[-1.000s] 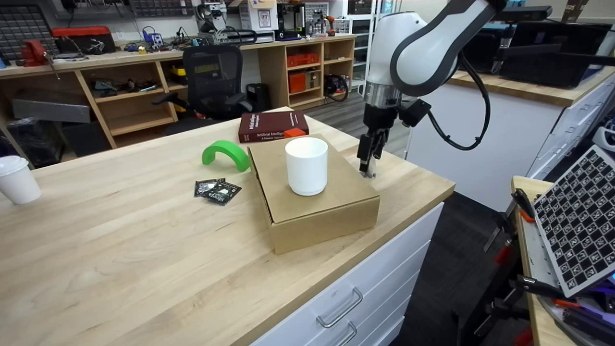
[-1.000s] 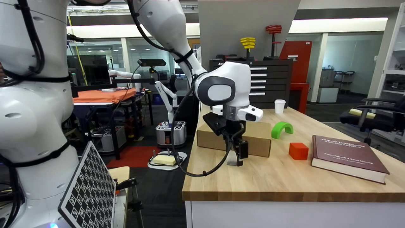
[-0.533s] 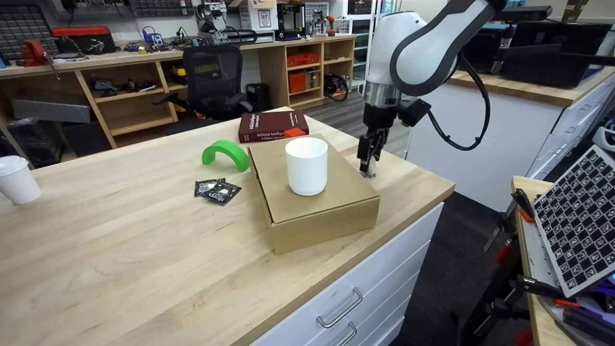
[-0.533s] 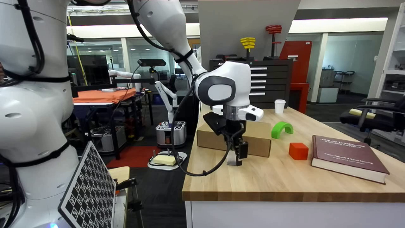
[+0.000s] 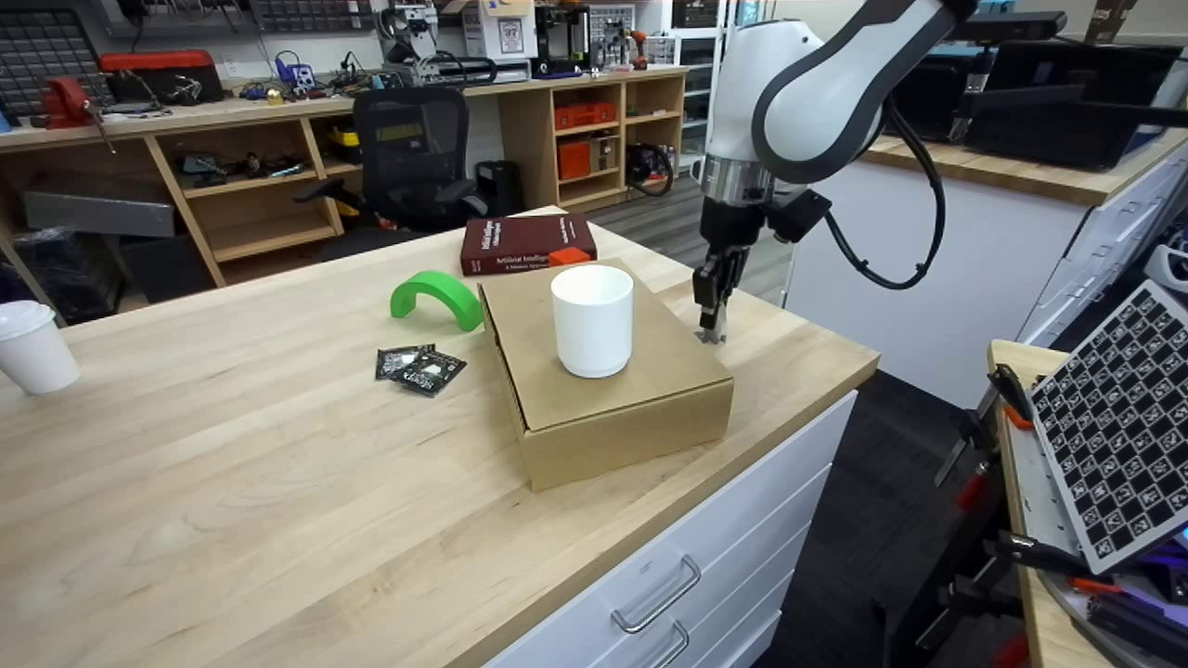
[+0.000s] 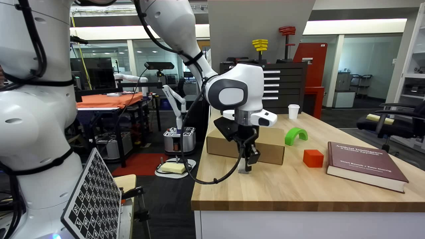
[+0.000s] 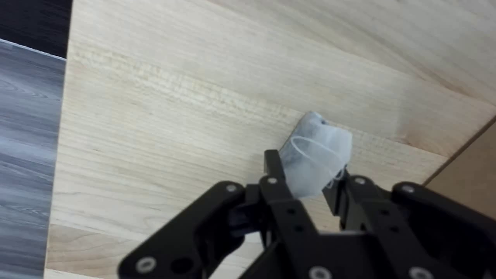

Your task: Pick up the teabag from the countertop and put it inside the white mug on top of the brown box

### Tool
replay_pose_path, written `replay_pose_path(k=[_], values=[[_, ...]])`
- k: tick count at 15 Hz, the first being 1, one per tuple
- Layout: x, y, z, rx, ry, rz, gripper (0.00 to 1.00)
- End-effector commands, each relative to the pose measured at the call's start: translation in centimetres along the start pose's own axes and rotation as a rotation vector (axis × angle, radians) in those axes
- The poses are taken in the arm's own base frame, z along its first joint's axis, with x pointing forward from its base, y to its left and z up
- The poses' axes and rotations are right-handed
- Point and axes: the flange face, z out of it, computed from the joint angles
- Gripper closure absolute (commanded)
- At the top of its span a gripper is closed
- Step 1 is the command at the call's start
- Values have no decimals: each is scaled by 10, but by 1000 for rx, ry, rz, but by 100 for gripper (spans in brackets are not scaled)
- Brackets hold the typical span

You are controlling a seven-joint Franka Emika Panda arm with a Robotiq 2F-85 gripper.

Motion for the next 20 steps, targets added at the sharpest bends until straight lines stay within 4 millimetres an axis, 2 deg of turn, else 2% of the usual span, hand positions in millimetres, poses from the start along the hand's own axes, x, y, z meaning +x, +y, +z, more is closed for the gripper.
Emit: replay_pose_path(k=[1, 4, 7, 8, 20], values=[[3, 6, -7, 1, 16, 17, 95], [3, 9, -10, -2, 24, 23, 100], [0, 11, -18, -1, 24, 13, 96], [-1, 10, -21, 0, 28, 10, 97], [4, -6, -82, 20, 123, -77, 98]])
